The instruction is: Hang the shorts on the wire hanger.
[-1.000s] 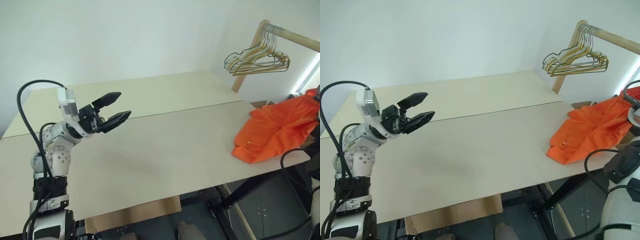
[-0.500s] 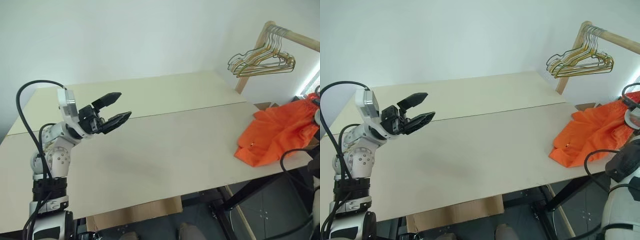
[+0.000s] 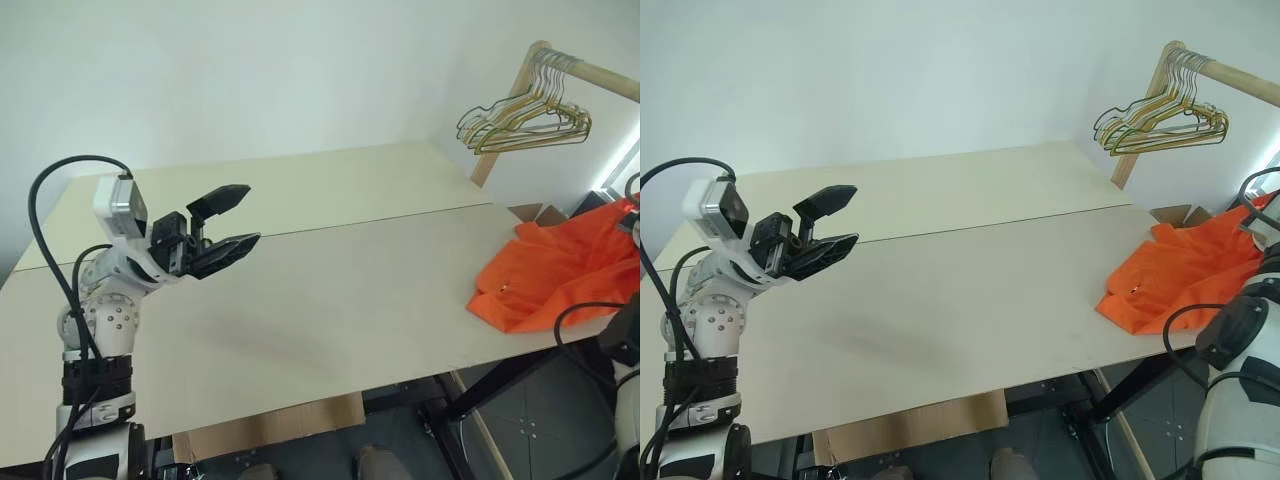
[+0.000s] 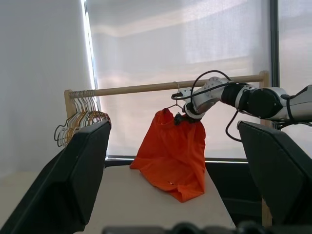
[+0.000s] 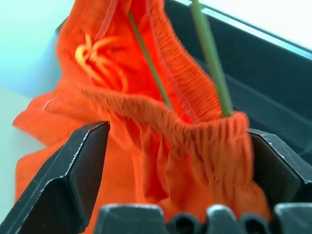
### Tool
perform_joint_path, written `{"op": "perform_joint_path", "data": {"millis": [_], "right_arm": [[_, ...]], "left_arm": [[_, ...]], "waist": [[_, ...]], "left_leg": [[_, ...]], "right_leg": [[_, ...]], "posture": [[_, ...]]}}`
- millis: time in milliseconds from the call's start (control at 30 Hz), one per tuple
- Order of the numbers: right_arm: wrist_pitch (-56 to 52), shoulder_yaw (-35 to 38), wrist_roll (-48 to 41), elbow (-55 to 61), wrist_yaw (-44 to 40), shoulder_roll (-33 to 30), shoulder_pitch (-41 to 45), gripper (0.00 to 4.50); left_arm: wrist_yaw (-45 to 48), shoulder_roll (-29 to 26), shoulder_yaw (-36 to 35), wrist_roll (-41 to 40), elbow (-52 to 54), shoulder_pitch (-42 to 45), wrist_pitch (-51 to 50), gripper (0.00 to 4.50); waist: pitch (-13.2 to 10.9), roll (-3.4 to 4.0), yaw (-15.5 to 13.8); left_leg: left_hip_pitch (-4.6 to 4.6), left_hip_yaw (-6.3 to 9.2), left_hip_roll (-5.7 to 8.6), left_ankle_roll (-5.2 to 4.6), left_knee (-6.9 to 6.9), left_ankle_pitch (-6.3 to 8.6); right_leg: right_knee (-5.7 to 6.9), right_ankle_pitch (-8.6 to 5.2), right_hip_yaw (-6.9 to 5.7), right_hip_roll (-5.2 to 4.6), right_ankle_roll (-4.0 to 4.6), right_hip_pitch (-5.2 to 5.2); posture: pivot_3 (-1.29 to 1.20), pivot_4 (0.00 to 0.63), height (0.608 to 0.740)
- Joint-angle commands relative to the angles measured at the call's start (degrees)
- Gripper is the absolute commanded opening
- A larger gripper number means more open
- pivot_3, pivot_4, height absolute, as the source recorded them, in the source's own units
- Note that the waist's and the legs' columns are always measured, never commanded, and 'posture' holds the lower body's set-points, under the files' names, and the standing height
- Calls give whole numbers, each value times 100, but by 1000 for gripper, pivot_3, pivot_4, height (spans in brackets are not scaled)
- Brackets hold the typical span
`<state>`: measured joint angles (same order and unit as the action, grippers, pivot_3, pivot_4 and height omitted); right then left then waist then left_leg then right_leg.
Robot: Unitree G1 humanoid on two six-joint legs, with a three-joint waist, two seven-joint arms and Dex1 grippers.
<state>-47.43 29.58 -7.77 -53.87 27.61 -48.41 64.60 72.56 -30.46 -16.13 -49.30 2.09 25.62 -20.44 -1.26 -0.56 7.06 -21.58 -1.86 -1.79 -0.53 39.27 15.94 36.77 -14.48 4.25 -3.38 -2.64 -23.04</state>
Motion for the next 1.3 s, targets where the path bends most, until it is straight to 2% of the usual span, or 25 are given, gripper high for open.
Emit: {"op": "perform_joint_path", "data": {"millis": [33, 167, 333, 500, 667, 733, 800, 867, 933, 1100, 1300], "right_arm": [[386, -112, 278, 674, 491, 46, -66, 4431], [630, -424, 662, 1371, 697, 154, -333, 4431], [1150, -1006, 1167, 2086, 577, 220, -559, 4431], [2326, -1495, 1580, 2511, 279, 239, -892, 4431], [2896, -1995, 1465, 2777, -1027, 402, -1083, 4431], [3153, -2166, 1272, 2947, -1799, 531, -1203, 4431], [3296, -2591, 1271, 3237, -2650, 648, -1458, 4431], [3330, -2762, 1213, 3559, -3167, 748, -1691, 4431], [3364, -2785, 933, 3887, -3773, 874, -1964, 4431], [3873, -3405, 853, 4404, -5387, 792, -2592, 4431], [4525, -3708, 719, 4483, -6803, 567, -3029, 4431]], "left_arm": [[29, -85, -43, -63, 148, 13, -9, 4500], [30, -84, -64, -84, 142, 10, 2, 4500], [-2, -70, -64, -54, 128, 3, 48, 4500], [-47, -82, -136, -43, 85, -8, 104, 4500], [-258, -212, -227, 256, 73, -280, 270, 4500], [-393, -314, -277, 381, 117, -468, 285, 4500], [-776, -394, -344, 600, 299, -705, 299, 4500], [-1061, -475, -369, 736, 455, -872, 253, 4500], [-1221, -502, -414, 949, 624, -1087, 463, 4500], [-1602, -544, -685, 926, 1160, -1691, 415, 4500], [-1894, -540, -764, 939, 1587, -2305, 373, 4500]], "waist": [[0, 0, -1], [0, 1, -3], [0, 1, 14], [0, 1, 7], [1, 1, 15], [1, 1, 25], [1, 0, 17], [0, -2, -7], [-1, -3, -102], [-2, -5, -410], [-5, -16, -825]], "left_leg": [[0, 0, 0, 0, 0, 0], [-2, 0, 1, 0, 0, 0], [2, 1, 0, 0, -1, 0], [11, 0, 0, 0, -3, 0], [16, 3, -1, 0, -4, 0], [32, 9, -3, 0, -16, 0], [46, 8, -3, 0, -27, 0], [48, 9, -6, 0, -28, 0], [43, 14, -4, 0, -28, 0], [37, 11, -4, -1, -30, 1], [41, 1, -4, 0, -29, 1]], "right_leg": [[0, 0, 0, 0, 0, 0], [0, 0, 1, -1, 0, -1], [3, 0, 7, -1, 0, -3], [3, 0, 10, 0, 0, 2], [4, 1, 16, 1, -1, 2], [5, 1, 31, 3, 0, 5], [5, 1, 42, 4, -1, 11], [5, 2, 42, 7, -1, 12], [6, 3, 41, 4, -4, 8], [2, 4, 40, 0, -6, -1], [5, 5, 31, 0, -3, 1]], "posture": [[-48, 0, 740], [-45, 0, 740], [-41, 0, 740], [-28, 0, 740], [-16, 0, 740], [-7, 0, 740], [13, 0, 740], [43, 0, 740], [67, 0, 740], [139, 0, 740], [191, 0, 740]]}}
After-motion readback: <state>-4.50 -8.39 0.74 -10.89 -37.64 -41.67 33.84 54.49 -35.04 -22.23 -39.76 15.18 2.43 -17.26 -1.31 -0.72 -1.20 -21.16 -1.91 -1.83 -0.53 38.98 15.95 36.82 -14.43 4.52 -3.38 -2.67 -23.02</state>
